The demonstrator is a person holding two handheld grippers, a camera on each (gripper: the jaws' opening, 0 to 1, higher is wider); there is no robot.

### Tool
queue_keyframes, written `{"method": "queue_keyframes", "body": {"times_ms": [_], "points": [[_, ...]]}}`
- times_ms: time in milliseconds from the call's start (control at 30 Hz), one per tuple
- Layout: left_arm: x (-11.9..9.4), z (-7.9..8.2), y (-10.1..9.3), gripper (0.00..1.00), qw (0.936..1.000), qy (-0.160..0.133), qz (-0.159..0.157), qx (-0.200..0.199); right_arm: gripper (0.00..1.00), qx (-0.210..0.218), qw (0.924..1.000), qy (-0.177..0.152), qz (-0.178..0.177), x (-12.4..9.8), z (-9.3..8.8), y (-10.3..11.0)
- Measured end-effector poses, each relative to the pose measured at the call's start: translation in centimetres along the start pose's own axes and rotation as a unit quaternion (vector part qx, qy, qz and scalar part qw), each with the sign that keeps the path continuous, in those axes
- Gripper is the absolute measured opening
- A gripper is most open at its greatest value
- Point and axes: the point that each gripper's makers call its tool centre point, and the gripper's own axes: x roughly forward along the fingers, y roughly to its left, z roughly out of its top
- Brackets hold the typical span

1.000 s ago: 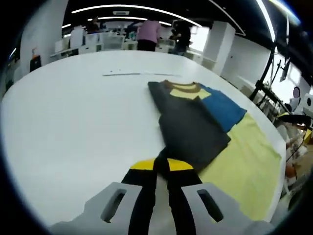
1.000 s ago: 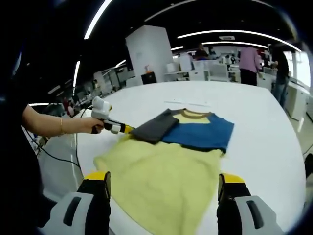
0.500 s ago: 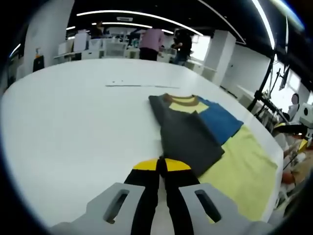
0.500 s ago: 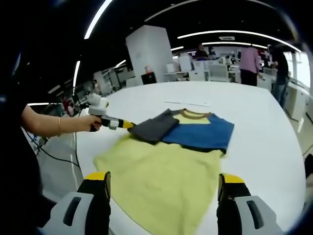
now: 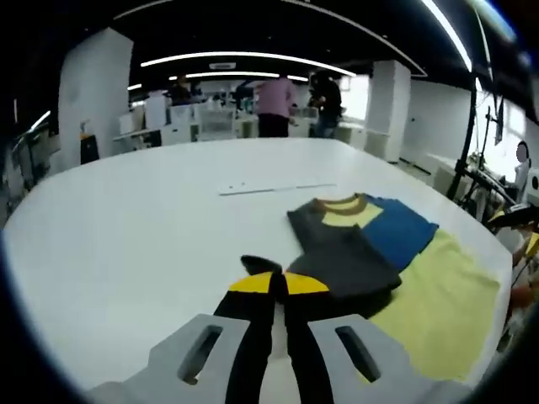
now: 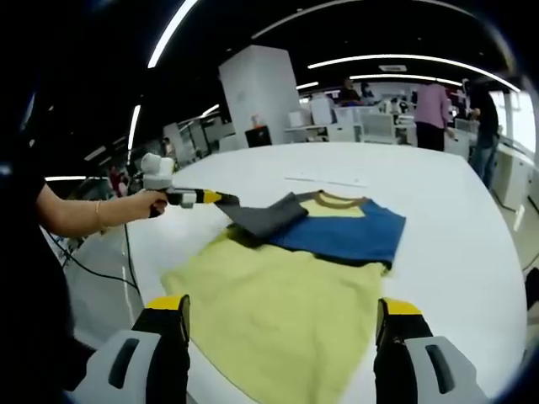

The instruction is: Fold the garment on the visible template until the final outline fits inside the template.

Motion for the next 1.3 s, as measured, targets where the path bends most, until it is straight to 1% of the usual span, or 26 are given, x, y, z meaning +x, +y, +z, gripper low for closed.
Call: {"method": "queue_keyframes", "body": {"times_ms": [100, 233, 367, 633, 733, 900, 1100, 1167, 1200, 1300], "points": [[-0.4, 0.3, 1.1, 0.0, 0.9999, -0.008, 0.01, -0.007, 0.91, 0.001, 1.0, -0.001, 0.0, 0.0, 0.0, 0.0], [-0.9, 0.6, 3.1, 0.0, 0.999, -0.02, 0.041, 0.002, 0.91, 0.001, 1.0, 0.001, 0.0, 0.0, -0.1, 0.0], [-1.6, 0.8, 5.2, 0.0, 0.9972, -0.031, 0.067, -0.001, 0.91, 0.001, 1.0, 0.001, 0.001, 0.0, -0.2, 0.0], [-3.4, -0.4, 9.7, 0.0, 0.9915, -0.025, 0.127, -0.008, 0.91, 0.003, 1.0, 0.0, -0.001, 0.0, -0.1, -0.2], [-4.0, -0.4, 10.9, 0.0, 0.9892, -0.033, 0.142, -0.017, 0.91, 0.003, 1.0, 0.001, -0.001, 0.0, -0.1, -0.2], [-4.7, -1.1, 13.1, 0.0, 0.9848, -0.03, 0.17, -0.022, 0.91, 0.002, 1.0, 0.0, -0.002, -0.1, 0.1, -0.3], [-5.5, -2.5, 14.8, 0.0, 0.9816, -0.017, 0.188, -0.024, 0.91, 0.004, 1.0, 0.002, -0.005, -0.3, -0.2, -0.5], [-5.7, -2.8, 15.4, 0.0, 0.9808, -0.022, 0.191, -0.032, 0.91, 0.005, 1.0, 0.002, -0.006, -0.3, -0.2, -0.5], [-5.8, -2.8, 15.8, 0.0, 0.9792, -0.032, 0.193, -0.053, 0.91, 0.005, 1.0, 0.002, -0.007, -0.3, -0.3, -0.6], [-6.1, -3.2, 16.8, 0.0, 0.9768, -0.035, 0.202, -0.063, 0.91, 0.007, 0.9999, 0.002, -0.008, -0.4, -0.3, -0.6]]}}
